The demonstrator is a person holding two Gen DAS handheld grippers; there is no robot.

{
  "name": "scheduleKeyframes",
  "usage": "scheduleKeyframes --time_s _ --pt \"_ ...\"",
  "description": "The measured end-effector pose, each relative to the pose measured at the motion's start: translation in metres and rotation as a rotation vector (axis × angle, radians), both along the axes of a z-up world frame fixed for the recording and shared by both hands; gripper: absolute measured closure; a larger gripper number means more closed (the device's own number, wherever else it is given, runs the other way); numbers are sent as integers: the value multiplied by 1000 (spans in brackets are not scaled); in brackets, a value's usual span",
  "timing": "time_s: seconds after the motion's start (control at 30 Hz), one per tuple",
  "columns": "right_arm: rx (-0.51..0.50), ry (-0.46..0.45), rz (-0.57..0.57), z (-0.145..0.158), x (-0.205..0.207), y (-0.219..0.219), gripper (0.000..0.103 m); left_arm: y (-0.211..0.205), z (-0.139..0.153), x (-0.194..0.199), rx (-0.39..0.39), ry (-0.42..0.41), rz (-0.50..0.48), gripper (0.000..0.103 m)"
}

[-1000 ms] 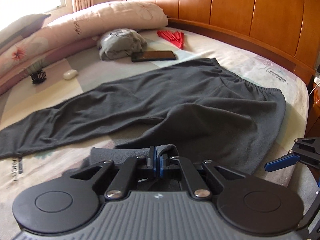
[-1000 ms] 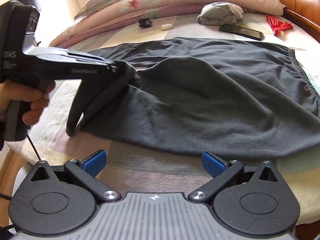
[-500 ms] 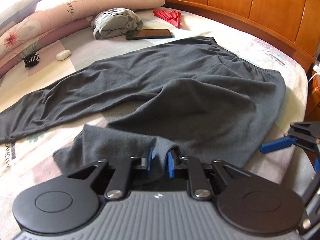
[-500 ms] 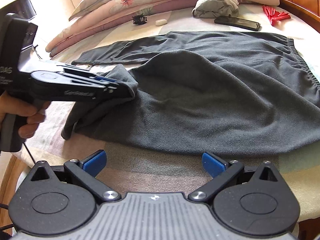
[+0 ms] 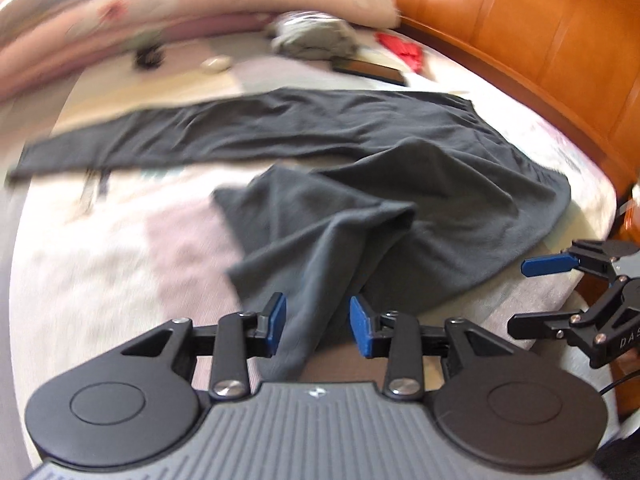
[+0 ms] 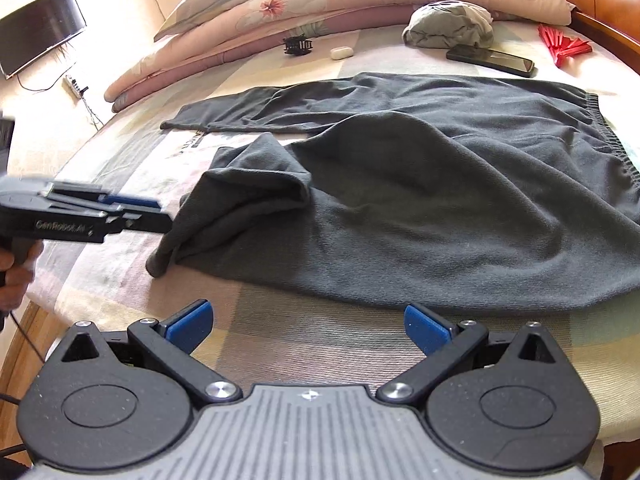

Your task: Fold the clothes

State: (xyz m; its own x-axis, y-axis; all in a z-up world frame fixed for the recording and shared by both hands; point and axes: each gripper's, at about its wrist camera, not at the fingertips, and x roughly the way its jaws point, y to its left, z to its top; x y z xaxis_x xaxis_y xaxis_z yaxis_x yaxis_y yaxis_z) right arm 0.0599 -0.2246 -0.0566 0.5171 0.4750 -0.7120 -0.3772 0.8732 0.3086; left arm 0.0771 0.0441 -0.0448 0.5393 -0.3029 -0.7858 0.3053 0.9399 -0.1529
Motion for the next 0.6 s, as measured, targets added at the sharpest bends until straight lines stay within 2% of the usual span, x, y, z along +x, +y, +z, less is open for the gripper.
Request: scheduleKeyframes --time_s 0.17,0.3,0.37,0.4,0.47,0.6 --pt "-19 -4 17 1 -1 8 0 20 -28 -8 -43 56 80 66" --pt "-31 -2 11 1 -2 9 0 24 -36 -4 -80 39 88 66" --pt "-39 2 5 0 -1 9 0 26 -40 -1 -99 28 91 70" --pt "-43 4 2 0 -1 9 0 27 -42 0 -109 23 92 81" --pt "-50 7 -2 -1 -1 10 0 27 -39 0 -105 1 78 91" --pt "-59 6 -2 -1 -1 13 0 41 -30 -3 -88 -28 96 92"
